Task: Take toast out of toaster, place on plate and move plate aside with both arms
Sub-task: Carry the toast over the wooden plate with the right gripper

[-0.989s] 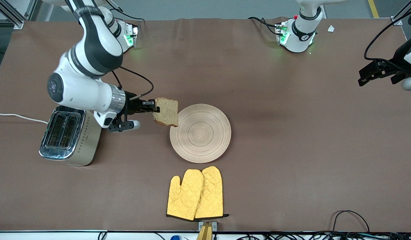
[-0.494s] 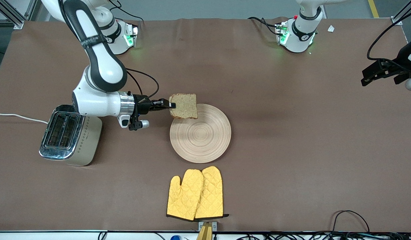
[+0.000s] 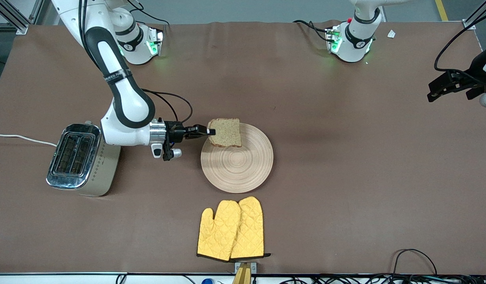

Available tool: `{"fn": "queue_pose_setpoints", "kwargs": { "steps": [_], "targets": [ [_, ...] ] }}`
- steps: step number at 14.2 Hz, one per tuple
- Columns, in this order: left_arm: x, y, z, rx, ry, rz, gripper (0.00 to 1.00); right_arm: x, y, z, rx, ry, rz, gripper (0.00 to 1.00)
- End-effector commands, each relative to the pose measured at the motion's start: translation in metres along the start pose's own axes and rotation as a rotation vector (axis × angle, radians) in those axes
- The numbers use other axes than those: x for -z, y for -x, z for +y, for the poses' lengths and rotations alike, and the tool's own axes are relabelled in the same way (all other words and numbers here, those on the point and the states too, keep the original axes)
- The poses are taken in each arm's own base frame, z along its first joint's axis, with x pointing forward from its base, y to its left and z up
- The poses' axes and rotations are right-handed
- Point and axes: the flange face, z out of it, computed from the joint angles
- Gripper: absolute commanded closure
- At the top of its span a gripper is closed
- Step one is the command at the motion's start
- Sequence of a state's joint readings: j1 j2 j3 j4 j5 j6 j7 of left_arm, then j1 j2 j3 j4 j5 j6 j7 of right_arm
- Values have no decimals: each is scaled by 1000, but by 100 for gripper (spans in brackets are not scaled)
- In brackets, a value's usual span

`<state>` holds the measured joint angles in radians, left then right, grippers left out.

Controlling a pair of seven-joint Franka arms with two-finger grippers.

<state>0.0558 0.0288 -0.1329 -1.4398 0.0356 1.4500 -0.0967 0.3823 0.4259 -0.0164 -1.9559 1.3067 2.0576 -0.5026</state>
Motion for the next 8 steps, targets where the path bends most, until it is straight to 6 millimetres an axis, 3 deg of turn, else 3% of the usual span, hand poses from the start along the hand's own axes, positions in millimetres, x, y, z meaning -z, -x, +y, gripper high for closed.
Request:
{"fn": "queue_pose_setpoints", "kwargs": {
  "steps": [1, 2, 4, 8],
  "targets": [
    [5, 2, 1, -19, 13, -1, 0, -8, -15, -6, 34, -46, 51, 100],
    [5, 1, 2, -21, 13, -1, 0, -16, -18, -13, 47, -43, 54, 100],
    [1, 0, 5, -27, 14, -7, 0, -15, -26, -8, 47, -3, 112, 100],
    [-7, -5, 11, -38, 15, -20, 0, -34, -23, -3, 43, 13, 94, 100]
  ]
}}
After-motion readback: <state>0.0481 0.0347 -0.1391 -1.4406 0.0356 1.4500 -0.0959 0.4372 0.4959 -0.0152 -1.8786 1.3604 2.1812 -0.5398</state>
